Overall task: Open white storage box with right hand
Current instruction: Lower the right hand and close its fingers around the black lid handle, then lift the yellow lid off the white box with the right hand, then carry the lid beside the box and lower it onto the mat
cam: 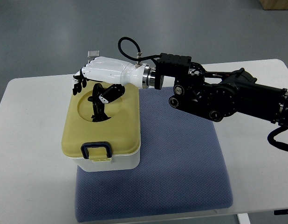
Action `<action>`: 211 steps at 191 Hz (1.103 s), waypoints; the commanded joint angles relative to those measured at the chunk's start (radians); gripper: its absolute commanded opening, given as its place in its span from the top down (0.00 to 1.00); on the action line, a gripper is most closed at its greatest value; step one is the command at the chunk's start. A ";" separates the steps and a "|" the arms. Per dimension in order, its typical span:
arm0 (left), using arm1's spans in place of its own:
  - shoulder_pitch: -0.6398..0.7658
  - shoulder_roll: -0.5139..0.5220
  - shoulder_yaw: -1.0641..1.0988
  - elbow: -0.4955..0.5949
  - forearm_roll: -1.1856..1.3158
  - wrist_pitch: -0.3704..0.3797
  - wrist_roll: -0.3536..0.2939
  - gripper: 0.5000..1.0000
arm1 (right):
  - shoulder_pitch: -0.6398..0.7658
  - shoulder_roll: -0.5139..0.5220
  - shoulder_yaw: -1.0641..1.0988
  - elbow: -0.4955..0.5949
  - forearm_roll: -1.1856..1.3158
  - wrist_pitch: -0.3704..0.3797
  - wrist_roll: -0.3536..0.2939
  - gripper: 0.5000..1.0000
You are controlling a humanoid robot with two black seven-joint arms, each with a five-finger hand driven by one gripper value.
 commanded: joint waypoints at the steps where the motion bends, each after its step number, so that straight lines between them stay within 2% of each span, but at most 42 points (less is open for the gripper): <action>1: 0.000 0.000 0.000 0.002 0.000 0.000 0.000 0.00 | 0.004 -0.002 0.003 0.001 0.001 -0.002 -0.001 1.00; 73: 0.000 0.000 0.000 0.002 0.000 0.000 0.000 0.00 | 0.093 -0.074 0.052 0.046 0.018 -0.002 0.000 1.00; 148: 0.000 0.000 0.002 -0.003 0.000 0.000 0.000 0.00 | 0.122 -0.328 0.052 0.142 0.038 0.002 0.022 1.00; 211: 0.000 0.000 0.002 -0.003 0.002 0.000 0.000 0.00 | 0.050 -0.537 0.034 0.142 0.035 0.005 0.125 1.00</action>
